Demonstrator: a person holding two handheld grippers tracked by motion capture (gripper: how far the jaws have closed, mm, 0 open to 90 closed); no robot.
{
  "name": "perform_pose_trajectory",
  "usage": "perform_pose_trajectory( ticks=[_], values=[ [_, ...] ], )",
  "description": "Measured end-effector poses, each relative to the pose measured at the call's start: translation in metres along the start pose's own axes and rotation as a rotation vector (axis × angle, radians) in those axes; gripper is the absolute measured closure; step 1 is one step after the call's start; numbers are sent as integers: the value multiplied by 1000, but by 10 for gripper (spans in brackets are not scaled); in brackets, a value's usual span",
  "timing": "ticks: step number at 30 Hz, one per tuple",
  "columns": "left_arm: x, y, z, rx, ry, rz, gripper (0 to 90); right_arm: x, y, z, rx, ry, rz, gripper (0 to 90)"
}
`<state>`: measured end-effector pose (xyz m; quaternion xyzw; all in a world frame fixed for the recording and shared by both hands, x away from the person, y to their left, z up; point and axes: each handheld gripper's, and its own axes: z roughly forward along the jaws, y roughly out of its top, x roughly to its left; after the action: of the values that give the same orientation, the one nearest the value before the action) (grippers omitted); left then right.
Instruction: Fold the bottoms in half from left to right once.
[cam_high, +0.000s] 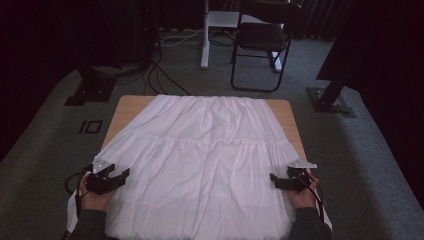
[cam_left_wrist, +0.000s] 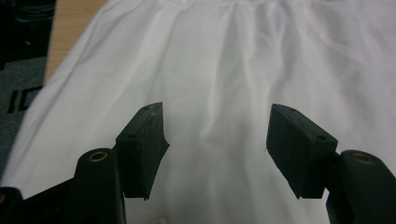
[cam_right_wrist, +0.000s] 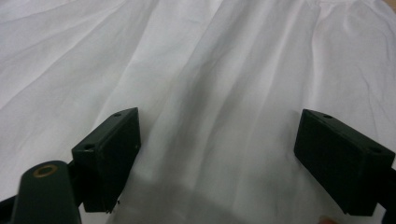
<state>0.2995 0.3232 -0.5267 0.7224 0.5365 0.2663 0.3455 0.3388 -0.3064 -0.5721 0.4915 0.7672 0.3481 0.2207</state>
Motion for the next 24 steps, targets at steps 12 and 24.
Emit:
perform_pose_trajectory(
  ticks=[12,24],
  values=[
    [39,-15,-5,44,112,-60,263,0,0,0,0,0,1,141],
    [67,-28,5,86,170,-135,121,0,0,0,0,0,0,141]
  ],
)
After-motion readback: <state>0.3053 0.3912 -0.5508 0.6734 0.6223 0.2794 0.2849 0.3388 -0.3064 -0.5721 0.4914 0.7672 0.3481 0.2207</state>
